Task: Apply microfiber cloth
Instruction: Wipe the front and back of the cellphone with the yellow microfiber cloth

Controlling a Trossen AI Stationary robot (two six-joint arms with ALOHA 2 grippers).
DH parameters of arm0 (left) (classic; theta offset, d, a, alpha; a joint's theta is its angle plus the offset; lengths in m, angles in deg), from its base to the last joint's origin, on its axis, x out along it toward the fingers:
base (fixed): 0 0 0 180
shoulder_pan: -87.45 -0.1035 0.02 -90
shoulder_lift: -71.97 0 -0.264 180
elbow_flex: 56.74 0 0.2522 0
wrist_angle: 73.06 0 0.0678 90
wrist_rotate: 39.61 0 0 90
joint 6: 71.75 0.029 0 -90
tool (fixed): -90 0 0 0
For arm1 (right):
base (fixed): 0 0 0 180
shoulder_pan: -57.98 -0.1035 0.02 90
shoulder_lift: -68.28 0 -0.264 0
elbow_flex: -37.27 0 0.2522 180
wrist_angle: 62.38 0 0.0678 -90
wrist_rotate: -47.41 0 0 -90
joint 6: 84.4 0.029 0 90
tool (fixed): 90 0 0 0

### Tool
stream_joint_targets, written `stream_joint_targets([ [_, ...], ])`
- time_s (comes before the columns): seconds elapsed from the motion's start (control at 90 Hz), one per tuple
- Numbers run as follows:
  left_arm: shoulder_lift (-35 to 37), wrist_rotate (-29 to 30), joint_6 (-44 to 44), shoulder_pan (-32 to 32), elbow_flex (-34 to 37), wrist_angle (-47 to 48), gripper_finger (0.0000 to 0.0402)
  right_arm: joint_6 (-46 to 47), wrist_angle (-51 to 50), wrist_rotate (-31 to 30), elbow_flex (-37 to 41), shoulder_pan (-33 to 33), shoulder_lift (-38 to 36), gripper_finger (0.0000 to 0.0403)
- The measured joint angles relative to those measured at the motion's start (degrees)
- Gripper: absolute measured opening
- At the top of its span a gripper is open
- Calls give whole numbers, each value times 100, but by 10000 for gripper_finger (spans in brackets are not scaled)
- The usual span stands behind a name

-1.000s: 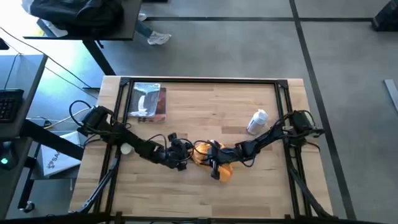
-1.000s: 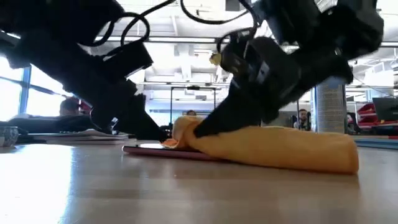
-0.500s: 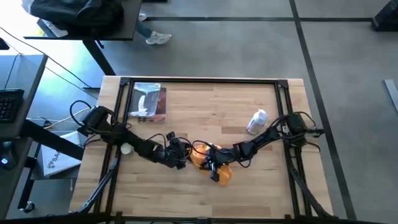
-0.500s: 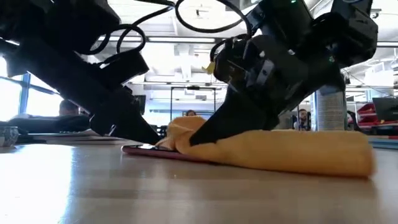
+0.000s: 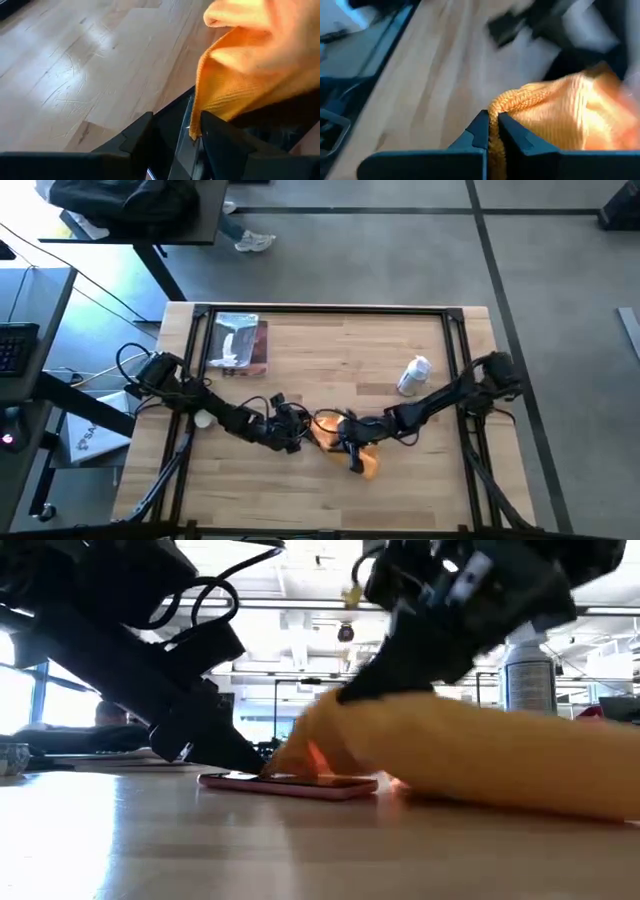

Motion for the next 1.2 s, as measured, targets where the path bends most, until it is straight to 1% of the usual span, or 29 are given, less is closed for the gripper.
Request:
stream_joint_targets([
  [0.044,-2,-1,5,-1,0,-7,145,-120,18,-260,-2,47,-8,0],
  [0.111,8,-1,26,-1,4,-25,145,-206,22,-434,-2,149,73,0],
  [0.222,87,8,162,-1,17,-59,145,-213,221,-477,-2,275,383,0],
  [0.367,168,4,266,-3,20,-56,145,-235,984,-458,-4,236,867,0],
  [0.444,175,30,265,-5,20,-1,145,-142,1171,-282,-7,191,1046,0],
  [0.6,175,69,226,-5,17,99,145,49,991,359,-15,104,1103,0],
  [0.711,175,90,223,-27,17,111,145,199,473,718,-17,58,937,0],
  [0.789,175,96,203,-29,17,117,145,264,-111,739,-15,58,665,0],
  [0.844,175,92,166,-29,15,130,145,266,-461,574,-11,58,403,0],
  [0.911,175,100,162,-29,15,131,145,102,-700,128,-11,60,54,0],
  [1.0,175,93,158,-29,15,132,145,-74,-760,-591,-13,64,-225,0],
  [1.067,175,103,158,-29,15,132,145,-147,-682,-967,-13,115,-255,0],
  [1.122,175,102,150,-29,15,131,145,-128,-632,-1079,-13,188,-182,0],
  [1.2,175,108,94,-27,15,132,145,10,-582,-1071,-20,258,61,0],
])
